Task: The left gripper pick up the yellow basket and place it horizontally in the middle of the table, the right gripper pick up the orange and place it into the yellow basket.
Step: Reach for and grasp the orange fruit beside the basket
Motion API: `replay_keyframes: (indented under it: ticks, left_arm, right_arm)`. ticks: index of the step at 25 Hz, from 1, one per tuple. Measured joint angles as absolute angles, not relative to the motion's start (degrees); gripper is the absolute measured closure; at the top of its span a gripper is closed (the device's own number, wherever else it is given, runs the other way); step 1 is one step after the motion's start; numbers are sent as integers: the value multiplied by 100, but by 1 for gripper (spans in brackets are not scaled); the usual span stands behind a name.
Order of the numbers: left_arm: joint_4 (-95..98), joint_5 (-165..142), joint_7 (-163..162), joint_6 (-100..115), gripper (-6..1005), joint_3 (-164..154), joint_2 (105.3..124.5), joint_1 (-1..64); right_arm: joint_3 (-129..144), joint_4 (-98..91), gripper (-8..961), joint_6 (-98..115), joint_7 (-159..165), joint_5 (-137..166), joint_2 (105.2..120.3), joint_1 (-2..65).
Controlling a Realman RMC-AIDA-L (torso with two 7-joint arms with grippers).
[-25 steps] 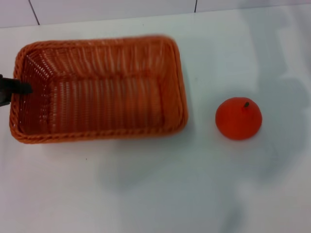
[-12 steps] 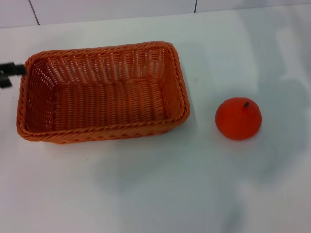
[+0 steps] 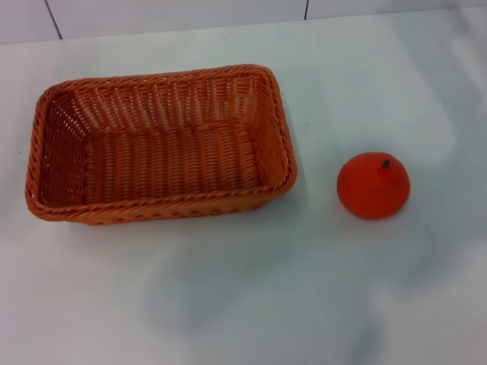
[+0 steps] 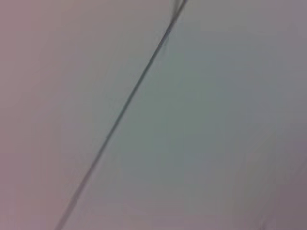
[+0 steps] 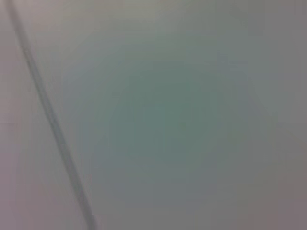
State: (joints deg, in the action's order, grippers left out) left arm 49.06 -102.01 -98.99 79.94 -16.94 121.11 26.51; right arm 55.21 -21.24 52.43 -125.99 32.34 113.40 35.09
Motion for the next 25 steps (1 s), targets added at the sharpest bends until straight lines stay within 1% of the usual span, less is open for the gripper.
replay_keyframes:
  ticks: [1, 2, 4, 7, 8, 10, 14, 20, 22, 25]
  left_arm:
    - [4721, -9832, -9427, 7983, 293, -1610, 12179, 2629]
    - [4483, -9385, -8858, 7991, 295, -1527, 12256, 2612]
    - [4029, -8687, -7796, 8074, 297, -1422, 12354, 2594]
    - [3192, -7894, -6448, 8384, 297, -1408, 12369, 2604]
    - [2941, -7683, -6121, 8502, 297, -1406, 12363, 2618]
    - [2655, -7417, -5679, 8650, 297, -1414, 12368, 2646]
    - [2317, -7284, -5373, 8775, 297, -1450, 12381, 2701]
    - [2039, -7276, -5351, 8856, 296, -1451, 12388, 2718]
    - [1961, -7274, -5345, 8875, 296, -1450, 12387, 2741]
    - [1891, -7279, -5341, 8879, 296, -1450, 12388, 2786]
  right_arm:
    - [5601, -2222, 205, 5321, -12219, 3610, 11197, 3448]
    - [5644, -2302, 205, 5401, -11908, 3954, 11086, 3416]
    - [5669, -2528, 205, 5637, -11238, 4908, 10830, 3380]
    - [5649, -3003, 206, 6057, -10217, 6468, 10534, 3377]
    - [5616, -3219, 206, 6188, -9895, 7002, 10464, 3384]
    - [5511, -3592, 206, 6437, -9323, 7871, 10390, 3405]
    - [4965, -4428, 206, 7211, -8416, 9542, 10340, 3491]
    - [4095, -4941, 206, 8610, -7808, 11502, 10231, 3925]
    - [4057, -4961, 206, 8857, -7682, 11935, 10233, 4056]
    - [4154, -4973, 205, 9173, -7551, 12485, 10303, 4220]
